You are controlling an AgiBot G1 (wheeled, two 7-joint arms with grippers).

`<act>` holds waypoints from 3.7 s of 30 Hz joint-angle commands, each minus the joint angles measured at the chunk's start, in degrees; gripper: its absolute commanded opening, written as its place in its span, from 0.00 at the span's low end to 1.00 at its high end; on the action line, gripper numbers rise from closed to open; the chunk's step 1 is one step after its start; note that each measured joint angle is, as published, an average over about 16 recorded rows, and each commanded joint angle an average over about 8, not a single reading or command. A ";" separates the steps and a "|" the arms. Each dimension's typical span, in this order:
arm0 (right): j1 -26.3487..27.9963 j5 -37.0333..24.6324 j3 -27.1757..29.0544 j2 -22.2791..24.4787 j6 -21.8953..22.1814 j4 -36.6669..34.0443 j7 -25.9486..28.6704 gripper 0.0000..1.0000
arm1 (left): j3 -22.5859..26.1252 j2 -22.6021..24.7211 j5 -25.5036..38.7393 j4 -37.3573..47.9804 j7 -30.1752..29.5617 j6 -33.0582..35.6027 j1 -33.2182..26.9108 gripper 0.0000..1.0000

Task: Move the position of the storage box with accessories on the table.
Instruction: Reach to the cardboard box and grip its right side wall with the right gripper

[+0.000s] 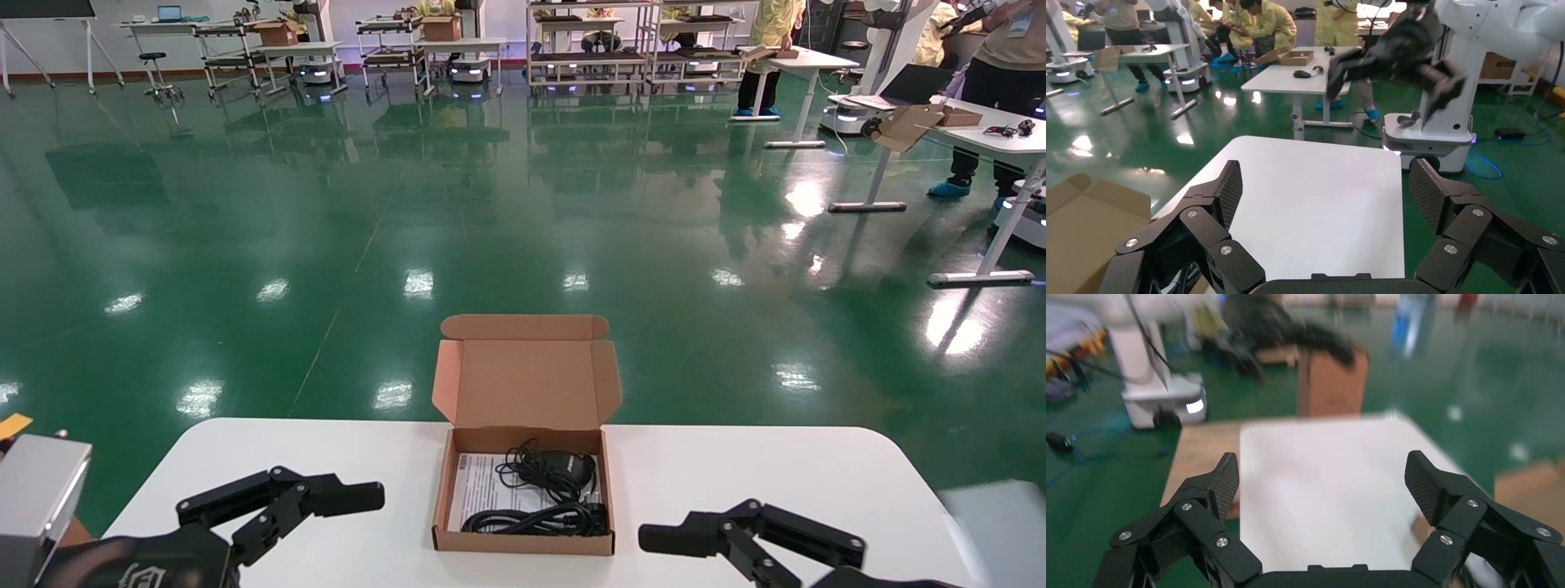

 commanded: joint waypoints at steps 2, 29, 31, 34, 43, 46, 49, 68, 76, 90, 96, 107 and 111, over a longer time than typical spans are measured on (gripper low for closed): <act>2.40 -4.85 -2.08 0.38 3.07 -0.10 5.41 1.00 | 0.00 0.00 0.00 0.00 0.00 0.00 0.00 1.00; 21.42 -41.91 -21.78 -19.45 18.30 -21.53 49.91 1.00 | 0.00 0.00 0.00 0.00 0.00 0.00 0.00 1.00; 22.31 -43.37 -22.59 -21.56 19.00 -24.00 49.73 1.00 | 0.00 0.00 0.00 0.00 0.00 0.00 0.00 1.00; 23.14 -44.68 -23.27 -24.62 20.64 -27.79 48.77 1.00 | 0.00 0.00 0.00 0.00 0.00 0.00 0.00 1.00; 22.98 -41.87 -21.02 -31.72 28.31 -36.61 39.30 1.00 | 0.00 0.00 0.00 0.00 0.00 0.00 0.00 1.00; 22.50 -39.19 -19.38 -32.45 29.21 -38.01 32.55 1.00 | 0.00 0.00 0.00 0.00 0.00 0.00 0.00 1.00; 22.04 -36.52 -17.68 -32.40 29.27 -40.00 25.68 1.00 | 0.00 0.00 0.00 0.00 0.00 0.00 0.00 1.00; 22.91 -36.00 -17.46 -39.87 33.42 -58.85 13.45 1.00 | 0.00 0.00 0.00 0.00 0.00 0.00 0.00 1.00; 22.18 -35.14 -16.90 -42.26 37.80 -63.00 9.96 1.00 | 0.00 0.00 0.00 0.00 0.00 0.00 0.00 1.00; 20.78 -32.43 -15.87 -42.76 39.54 -65.78 6.61 0.98 | 0.00 0.00 0.00 0.00 0.00 0.00 0.00 1.00; 20.36 -31.71 -15.88 -42.94 40.24 -65.91 5.83 0.31 | 0.00 0.00 0.00 0.00 0.00 0.00 0.00 1.00; 20.30 -30.71 -16.16 -42.69 40.48 -66.29 4.94 0.00 | 0.00 0.00 0.00 0.00 0.00 0.00 0.00 1.00; 20.50 -30.45 -16.19 -42.48 40.38 -66.97 4.67 0.00 | 0.00 0.00 0.00 0.00 0.00 0.00 0.00 1.00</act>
